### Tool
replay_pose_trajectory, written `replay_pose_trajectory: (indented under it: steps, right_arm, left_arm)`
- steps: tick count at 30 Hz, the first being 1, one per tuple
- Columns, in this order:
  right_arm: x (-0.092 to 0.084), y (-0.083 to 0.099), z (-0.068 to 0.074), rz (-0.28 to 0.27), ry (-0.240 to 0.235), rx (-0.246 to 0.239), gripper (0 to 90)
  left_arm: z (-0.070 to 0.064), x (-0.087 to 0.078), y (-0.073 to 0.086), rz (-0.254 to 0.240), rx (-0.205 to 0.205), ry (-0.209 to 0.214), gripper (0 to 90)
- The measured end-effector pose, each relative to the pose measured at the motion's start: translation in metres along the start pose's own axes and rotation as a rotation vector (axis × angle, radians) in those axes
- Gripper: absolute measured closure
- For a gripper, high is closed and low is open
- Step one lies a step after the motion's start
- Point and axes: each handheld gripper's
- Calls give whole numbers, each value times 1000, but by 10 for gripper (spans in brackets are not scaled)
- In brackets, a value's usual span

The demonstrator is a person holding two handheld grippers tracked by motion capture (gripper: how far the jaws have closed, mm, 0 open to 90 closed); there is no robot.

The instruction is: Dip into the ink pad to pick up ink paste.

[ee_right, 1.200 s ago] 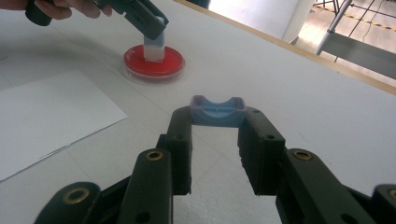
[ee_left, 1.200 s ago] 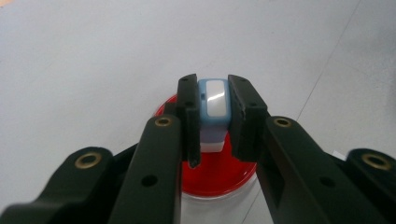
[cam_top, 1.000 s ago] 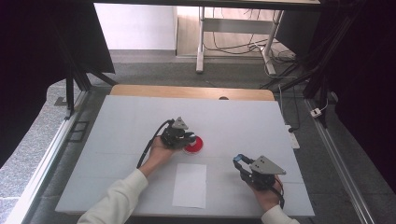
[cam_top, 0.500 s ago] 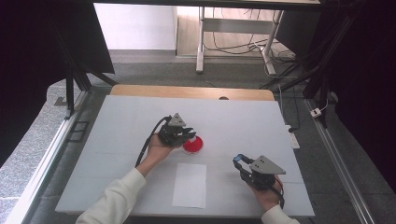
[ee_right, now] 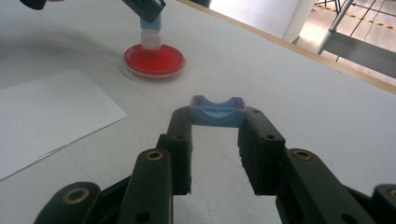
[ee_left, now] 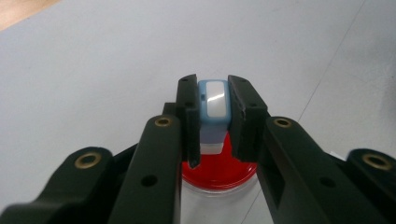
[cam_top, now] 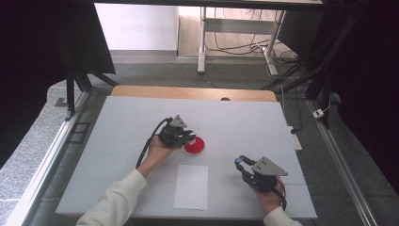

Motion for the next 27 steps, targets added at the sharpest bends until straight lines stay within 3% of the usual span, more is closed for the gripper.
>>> replay_pose_trajectory:
  steps: [9, 17, 27]
  right_arm:
    - [0, 0, 0, 1, 1, -2, 656]
    - [0, 0, 0, -1, 2, -1, 656]
    - [0, 0, 0, -1, 2, -2, 656]
  left_arm:
    - [1, 6, 3, 16, -8, 11, 757]
    - [-1, 8, 3, 36, 2, -4, 758]
    - [-1, 9, 5, 27, -10, -1, 759]
Point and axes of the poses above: each handheld gripper's, and its own axes: x roughly forward along the jaws, y roughly out of its underside, z roughly to its left, and after that the axes turned 6 degrees about y, right-handed
